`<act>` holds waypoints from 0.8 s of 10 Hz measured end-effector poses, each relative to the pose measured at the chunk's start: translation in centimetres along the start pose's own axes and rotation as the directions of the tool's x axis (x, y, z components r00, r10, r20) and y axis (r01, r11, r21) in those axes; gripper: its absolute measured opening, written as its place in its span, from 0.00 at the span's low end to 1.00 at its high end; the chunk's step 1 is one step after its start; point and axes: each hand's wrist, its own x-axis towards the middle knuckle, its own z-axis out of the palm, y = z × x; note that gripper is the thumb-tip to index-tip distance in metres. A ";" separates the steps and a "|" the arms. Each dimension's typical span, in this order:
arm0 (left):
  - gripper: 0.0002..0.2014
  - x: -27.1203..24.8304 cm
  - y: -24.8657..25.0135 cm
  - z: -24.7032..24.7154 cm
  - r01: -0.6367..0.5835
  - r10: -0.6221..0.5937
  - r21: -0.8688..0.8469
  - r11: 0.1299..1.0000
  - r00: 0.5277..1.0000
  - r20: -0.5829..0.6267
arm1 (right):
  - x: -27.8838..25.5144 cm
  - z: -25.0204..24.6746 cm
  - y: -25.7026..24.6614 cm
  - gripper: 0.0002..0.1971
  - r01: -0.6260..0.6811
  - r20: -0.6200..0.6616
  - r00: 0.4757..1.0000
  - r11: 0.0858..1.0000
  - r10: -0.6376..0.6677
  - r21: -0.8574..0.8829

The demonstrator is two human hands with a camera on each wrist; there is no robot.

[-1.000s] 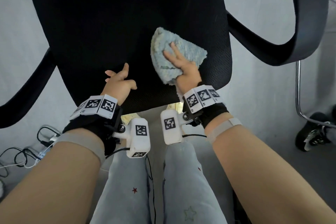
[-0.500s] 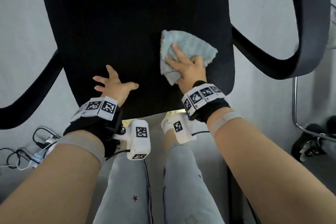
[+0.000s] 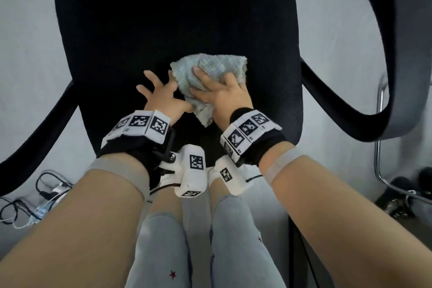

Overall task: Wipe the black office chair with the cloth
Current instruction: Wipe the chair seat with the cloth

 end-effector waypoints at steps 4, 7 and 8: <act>0.40 0.2 0.0 -1.5 0.037 -0.031 -0.044 0.998 0.992 0.124 | -1.0 -6.5 7.8 0.27 -0.360 -0.608 0.613 0.863 0.505 0.355; 0.43 0.8 -0.3 -1.3 0.022 -0.024 0.011 1.000 0.981 0.192 | 1.2 -0.8 1.1 0.23 0.046 -0.153 0.988 0.997 -0.037 0.058; 0.41 0.8 -0.4 -1.9 0.022 -0.014 -0.032 0.999 0.973 0.228 | 1.9 -2.3 4.3 0.23 -0.073 -0.318 0.942 0.989 0.110 0.125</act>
